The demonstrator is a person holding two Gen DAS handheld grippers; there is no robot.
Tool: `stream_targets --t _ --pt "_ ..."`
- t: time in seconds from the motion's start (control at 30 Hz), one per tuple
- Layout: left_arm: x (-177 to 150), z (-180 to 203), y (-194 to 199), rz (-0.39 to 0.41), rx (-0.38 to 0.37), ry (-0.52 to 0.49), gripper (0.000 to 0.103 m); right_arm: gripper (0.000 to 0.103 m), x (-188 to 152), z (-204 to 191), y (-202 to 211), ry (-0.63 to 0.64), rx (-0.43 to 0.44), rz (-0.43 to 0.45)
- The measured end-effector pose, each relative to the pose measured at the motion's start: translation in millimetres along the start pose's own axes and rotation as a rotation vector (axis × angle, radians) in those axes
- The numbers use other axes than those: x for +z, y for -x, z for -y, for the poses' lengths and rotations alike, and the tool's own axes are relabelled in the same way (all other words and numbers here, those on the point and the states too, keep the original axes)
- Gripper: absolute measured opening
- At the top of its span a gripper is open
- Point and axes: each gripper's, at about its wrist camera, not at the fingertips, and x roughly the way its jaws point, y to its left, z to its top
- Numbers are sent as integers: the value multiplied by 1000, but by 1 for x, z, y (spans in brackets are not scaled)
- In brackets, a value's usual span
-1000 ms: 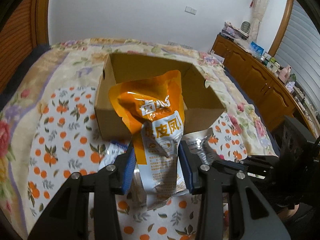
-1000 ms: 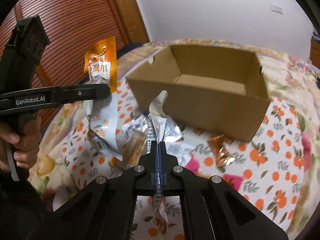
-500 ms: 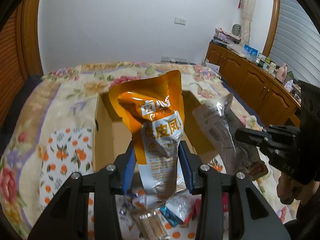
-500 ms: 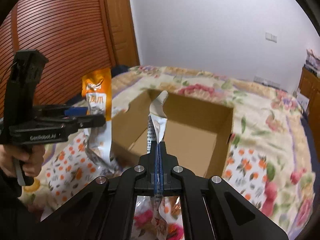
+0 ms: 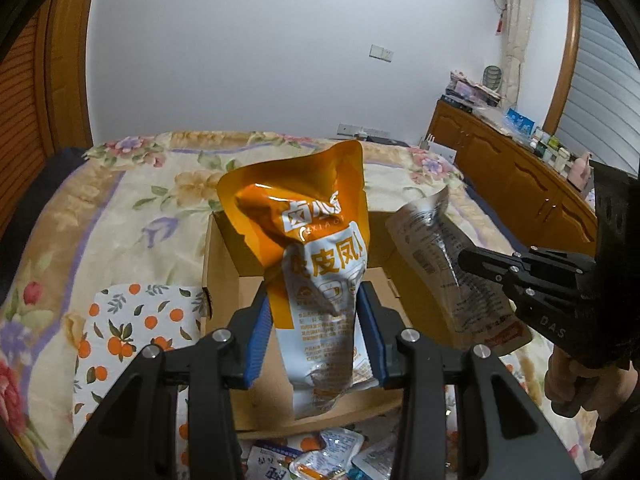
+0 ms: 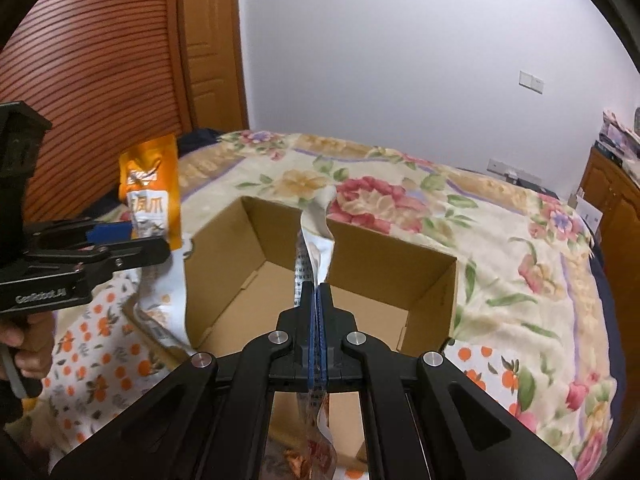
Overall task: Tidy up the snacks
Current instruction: 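Carry both pouches into the box and open both tools to release them, then withdraw both tools from the box back over the snack pile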
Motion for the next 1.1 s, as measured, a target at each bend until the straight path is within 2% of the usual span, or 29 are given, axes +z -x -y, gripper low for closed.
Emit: stream_targets --t 0.2,0.37,0.6,0.73,0.8,0.83,0.87,0.9,0.97,1.0,1.07,1.1 --pt "-17 -5 -32 -71 36 2 38 0 -11 4 -33 -34 -34 -25" --pt "-24 -1 -39 -103 35 5 39 0 -21 6 -49 -66 -25 -73" --pt "-30 1 -14 -108 48 10 42 1 -41 6 -10 -126 18 -60" --pt "-43 7 18 -91 38 2 56 1 -60 -4 23 -139 35 -54" --pt "-54 11 35 -80 39 -6 58 6 -74 -10 43 -149 47 -50" --pt "-61 14 43 -80 37 -8 61 11 -80 -13 51 -155 51 -51" --pt "-67 16 50 -85 38 -9 63 20 -86 -16 58 -157 52 -53" --pt "-71 17 54 -87 40 -8 65 24 -90 -19 63 -159 51 -51" --pt "-81 20 65 -84 46 -6 80 41 -100 -24 77 -171 54 -46" --pt "-85 22 70 -76 50 -8 81 47 -105 -25 82 -175 45 -44" --pt "-95 25 79 -72 54 -8 83 66 -114 -29 94 -186 39 -35" --pt "-99 26 82 -76 53 -10 83 70 -117 -29 97 -192 41 -36"
